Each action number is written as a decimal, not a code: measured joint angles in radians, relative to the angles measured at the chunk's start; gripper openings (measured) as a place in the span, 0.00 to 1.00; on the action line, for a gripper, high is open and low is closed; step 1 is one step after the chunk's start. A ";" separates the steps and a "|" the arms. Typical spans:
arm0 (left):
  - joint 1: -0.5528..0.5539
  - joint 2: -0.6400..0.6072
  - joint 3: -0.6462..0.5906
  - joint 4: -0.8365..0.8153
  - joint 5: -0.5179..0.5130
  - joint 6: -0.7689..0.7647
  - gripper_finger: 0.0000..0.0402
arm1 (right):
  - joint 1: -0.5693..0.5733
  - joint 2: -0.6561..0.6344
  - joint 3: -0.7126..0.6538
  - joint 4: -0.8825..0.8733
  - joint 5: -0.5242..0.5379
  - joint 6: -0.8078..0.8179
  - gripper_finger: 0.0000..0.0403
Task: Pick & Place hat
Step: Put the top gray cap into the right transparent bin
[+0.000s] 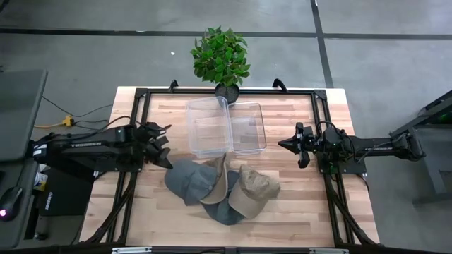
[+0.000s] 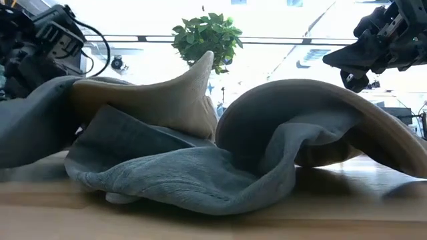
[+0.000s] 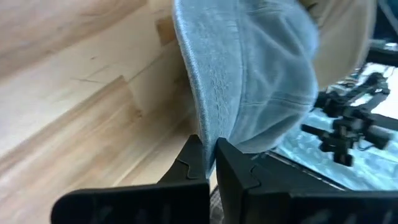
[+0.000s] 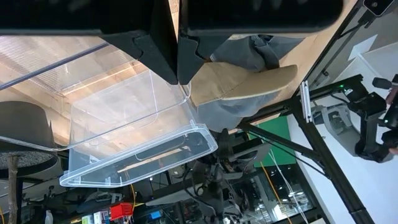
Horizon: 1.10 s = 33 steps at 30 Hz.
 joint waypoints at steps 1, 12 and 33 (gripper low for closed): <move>0.000 -0.023 0.000 -0.008 -0.004 -0.009 0.00 | 0.000 0.000 0.000 0.000 0.000 0.000 0.00; 0.000 -0.211 0.000 -0.039 0.013 -0.070 0.00 | 0.000 0.000 0.000 0.000 0.000 0.000 0.00; 0.000 -0.303 0.001 -0.058 0.009 -0.075 0.00 | 0.000 0.000 0.000 0.000 0.000 0.000 0.00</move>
